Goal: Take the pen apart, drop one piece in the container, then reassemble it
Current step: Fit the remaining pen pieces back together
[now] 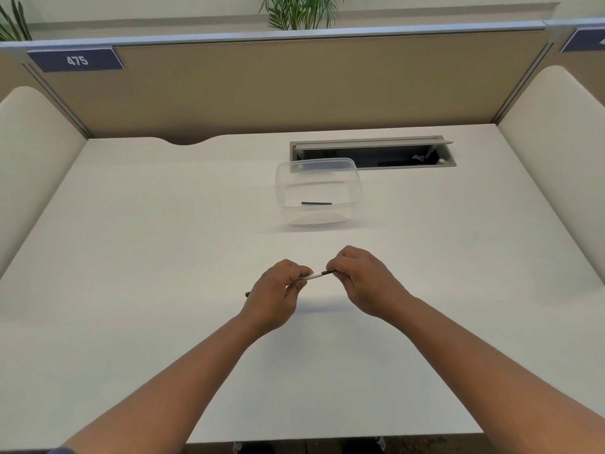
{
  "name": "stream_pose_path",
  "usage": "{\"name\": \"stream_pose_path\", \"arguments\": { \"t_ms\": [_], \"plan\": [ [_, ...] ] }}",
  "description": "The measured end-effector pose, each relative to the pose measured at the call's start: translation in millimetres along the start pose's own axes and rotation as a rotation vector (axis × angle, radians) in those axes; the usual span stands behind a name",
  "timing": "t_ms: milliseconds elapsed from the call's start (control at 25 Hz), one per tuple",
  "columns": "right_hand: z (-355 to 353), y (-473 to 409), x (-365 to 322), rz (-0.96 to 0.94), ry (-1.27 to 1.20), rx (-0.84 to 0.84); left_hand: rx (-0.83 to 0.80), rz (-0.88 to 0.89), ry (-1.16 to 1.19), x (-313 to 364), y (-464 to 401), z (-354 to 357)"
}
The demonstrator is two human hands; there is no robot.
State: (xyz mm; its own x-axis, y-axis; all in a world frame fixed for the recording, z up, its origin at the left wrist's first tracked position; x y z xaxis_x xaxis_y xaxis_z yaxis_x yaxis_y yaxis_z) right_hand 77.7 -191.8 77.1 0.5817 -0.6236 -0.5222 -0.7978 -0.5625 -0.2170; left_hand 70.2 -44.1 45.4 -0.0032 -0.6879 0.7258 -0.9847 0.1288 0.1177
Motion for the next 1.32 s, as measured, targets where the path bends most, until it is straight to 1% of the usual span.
{"name": "stream_pose_path", "arguments": {
  "t_ms": [120,280,360,480,600,720,800,840,880,960,1000,1040,1080,1200,1320],
  "plan": [
    [6,0,1,0.037,-0.108,0.003,-0.010,0.018,0.013,4,-1,1],
    [6,4,10,0.187,-0.282,0.044,-0.032,0.001,0.051,4,-2,3],
    [5,6,14,0.229,-0.334,0.051,-0.041,-0.009,0.064,2,-3,2],
    [3,5,10,0.170,-0.261,0.043,-0.051,-0.016,0.091,4,-2,0],
    [5,2,3,0.086,-0.154,-0.005,-0.053,0.002,0.097,7,-2,0],
    [9,4,3,0.128,-0.114,-0.051,-0.019,0.046,0.076,12,-3,-1],
    [15,8,4,0.207,-0.138,-0.074,-0.001,0.077,0.041,16,-2,-1],
    [19,11,8,0.282,-0.201,-0.073,0.005,0.090,0.006,17,-1,0],
    [25,16,15,0.397,-0.315,-0.070,0.008,0.101,-0.034,18,0,2],
    [40,26,24,0.628,-0.626,-0.078,0.001,0.108,-0.092,19,1,4],
    [44,29,23,0.679,-0.709,-0.096,-0.011,0.102,-0.100,19,0,4],
    [44,28,23,0.663,-0.704,-0.112,-0.033,0.090,-0.097,18,-1,4],
    [39,24,23,0.598,-0.633,-0.113,-0.063,0.072,-0.093,18,-3,4],
    [17,7,13,0.293,-0.336,-0.063,-0.159,-0.006,-0.073,15,-7,5],
    [11,2,3,0.045,-0.188,-0.067,-0.259,-0.082,0.040,7,-10,8]
  ]
}}
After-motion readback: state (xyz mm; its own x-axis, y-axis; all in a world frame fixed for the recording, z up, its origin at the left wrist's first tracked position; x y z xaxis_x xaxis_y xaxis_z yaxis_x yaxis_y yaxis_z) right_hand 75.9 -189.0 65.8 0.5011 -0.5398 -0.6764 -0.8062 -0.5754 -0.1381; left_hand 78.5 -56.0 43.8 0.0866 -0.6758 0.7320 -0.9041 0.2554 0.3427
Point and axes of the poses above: each hand's wrist, its own y-axis away from the middle knuckle, its own z-axis out of the palm, x = y × z, the point moved 10 cm from there along -y, towards the middle knuckle, and after that the axes turned 13 degrees about -z, right-handed, at the moved point
